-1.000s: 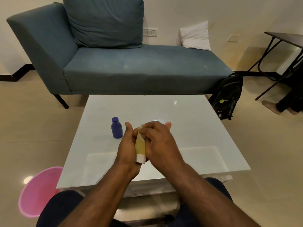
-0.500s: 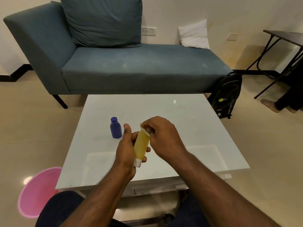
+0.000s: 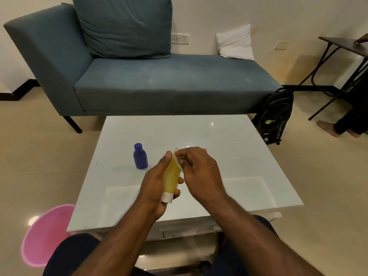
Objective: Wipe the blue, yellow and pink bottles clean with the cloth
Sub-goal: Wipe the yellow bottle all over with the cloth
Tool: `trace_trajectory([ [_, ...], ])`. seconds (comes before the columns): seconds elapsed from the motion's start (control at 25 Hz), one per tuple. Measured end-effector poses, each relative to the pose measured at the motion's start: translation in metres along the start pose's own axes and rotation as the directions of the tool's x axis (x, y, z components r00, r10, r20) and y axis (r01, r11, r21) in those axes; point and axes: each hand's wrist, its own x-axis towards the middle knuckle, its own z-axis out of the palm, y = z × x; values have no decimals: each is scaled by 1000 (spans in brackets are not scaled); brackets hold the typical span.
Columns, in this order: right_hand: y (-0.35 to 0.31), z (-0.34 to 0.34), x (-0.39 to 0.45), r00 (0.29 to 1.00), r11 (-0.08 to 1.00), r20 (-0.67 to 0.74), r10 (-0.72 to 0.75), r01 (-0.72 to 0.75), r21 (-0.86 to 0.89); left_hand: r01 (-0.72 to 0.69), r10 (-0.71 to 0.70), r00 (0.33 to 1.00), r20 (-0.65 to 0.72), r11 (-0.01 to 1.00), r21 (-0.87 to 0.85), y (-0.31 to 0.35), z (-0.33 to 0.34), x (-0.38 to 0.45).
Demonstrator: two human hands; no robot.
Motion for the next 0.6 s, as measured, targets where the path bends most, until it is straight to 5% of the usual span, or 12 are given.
trace_trajectory([
  [0.28, -6, 16, -46, 999, 998, 10, -45, 45, 45, 138, -124, 990, 65, 941, -309, 8, -5, 5],
  [0.6, -6, 15, -21, 999, 999, 34, 34, -33, -23, 167, -134, 983, 122, 933, -319, 7, 0, 2],
])
